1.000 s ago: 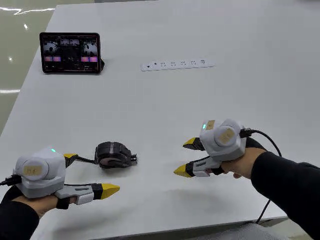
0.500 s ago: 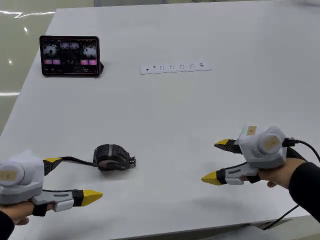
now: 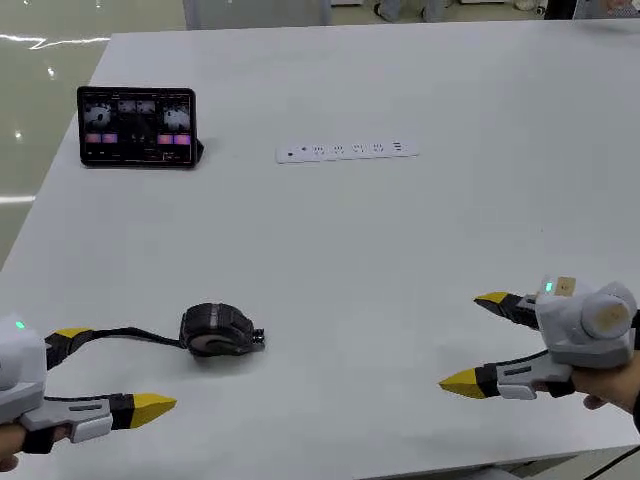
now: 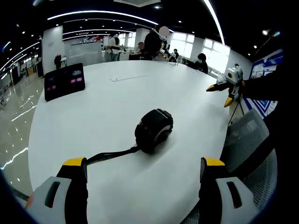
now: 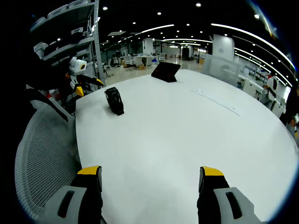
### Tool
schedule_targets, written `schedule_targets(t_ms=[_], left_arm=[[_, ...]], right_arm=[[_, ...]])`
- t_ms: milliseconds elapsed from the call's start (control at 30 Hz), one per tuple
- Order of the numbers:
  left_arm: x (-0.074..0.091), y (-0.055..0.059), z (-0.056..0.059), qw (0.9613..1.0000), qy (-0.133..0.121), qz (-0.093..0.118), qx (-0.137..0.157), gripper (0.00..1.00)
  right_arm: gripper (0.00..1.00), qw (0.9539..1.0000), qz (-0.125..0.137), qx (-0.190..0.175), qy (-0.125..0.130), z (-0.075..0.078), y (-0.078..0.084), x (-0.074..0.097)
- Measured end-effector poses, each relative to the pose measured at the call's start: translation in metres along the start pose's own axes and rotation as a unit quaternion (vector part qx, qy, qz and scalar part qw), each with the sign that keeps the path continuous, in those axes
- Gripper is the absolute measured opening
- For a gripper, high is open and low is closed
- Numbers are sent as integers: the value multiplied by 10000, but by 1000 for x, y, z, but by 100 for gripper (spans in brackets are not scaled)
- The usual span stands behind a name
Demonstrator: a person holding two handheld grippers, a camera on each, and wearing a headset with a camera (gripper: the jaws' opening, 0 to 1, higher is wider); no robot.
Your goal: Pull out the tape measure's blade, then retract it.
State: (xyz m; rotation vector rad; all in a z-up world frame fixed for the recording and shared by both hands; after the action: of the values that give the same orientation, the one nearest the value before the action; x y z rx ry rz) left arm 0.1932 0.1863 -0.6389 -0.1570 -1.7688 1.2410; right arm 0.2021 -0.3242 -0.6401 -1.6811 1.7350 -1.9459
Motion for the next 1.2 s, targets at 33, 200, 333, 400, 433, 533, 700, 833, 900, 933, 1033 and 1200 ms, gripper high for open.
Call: schedule_targets(t_ms=[33, 200, 333, 400, 433, 533, 700, 833, 900, 933, 1033, 1200], left_arm=[[0, 1, -1, 10000, -3, -26, 14, 99], [2, 2, -3, 10000, 0, -37, -20, 99], [5, 3, -4, 10000, -42, -74, -47, 99], [6, 3, -5, 9999, -54, -87, -60, 99], [7, 3, -6, 9999, -97, -87, -97, 99], [9, 1, -8, 9998, -124, -78, -95, 99], [11, 1, -8, 9998, -116, -106, -146, 99], [12, 3, -8, 9998, -65, -143, -137, 99], [13, 3, -8, 9997, -88, -146, -179, 99], [13, 4, -6, 9997, -20, -189, -123, 99], [13, 4, -8, 9997, -35, -187, -139, 99], [14, 4, -9, 9996, -47, -203, -167, 99]], right_arm=[[89, 10000, 10, -47, 21, 1, 1, 4], [99, 9998, -15, -89, 187, 8, 6, 17], [99, 9999, -63, -38, 135, 9, 7, 21], [99, 9999, -9, -31, 98, 8, 6, 23], [99, 9999, 34, 20, 94, 7, 6, 24], [99, 9999, 30, 32, 93, 6, 5, 25], [99, 10000, 8, -2, 95, 6, 8, 24], [99, 10000, -24, -10, 86, 5, 11, 27], [99, 9999, -23, -55, 91, 6, 12, 28], [99, 9999, -25, -71, 91, 6, 13, 29], [99, 9999, -49, -93, 106, 7, 15, 30], [99, 9999, -59, -112, 105, 8, 17, 33]])
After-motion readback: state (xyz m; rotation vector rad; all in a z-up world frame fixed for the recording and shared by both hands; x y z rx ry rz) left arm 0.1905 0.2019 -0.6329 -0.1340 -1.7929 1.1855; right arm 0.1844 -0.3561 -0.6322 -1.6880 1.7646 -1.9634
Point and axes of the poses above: the centre of the closed fingertips' face, and the gripper's own axes: x roughly backward along the fingers, z roughly to its right, y roughly out of its underside, the point moved 10 cm from there along x, roughly backward along the fingers, and after that the axes turned 13 degrees about -x, right-handed, at the moved point
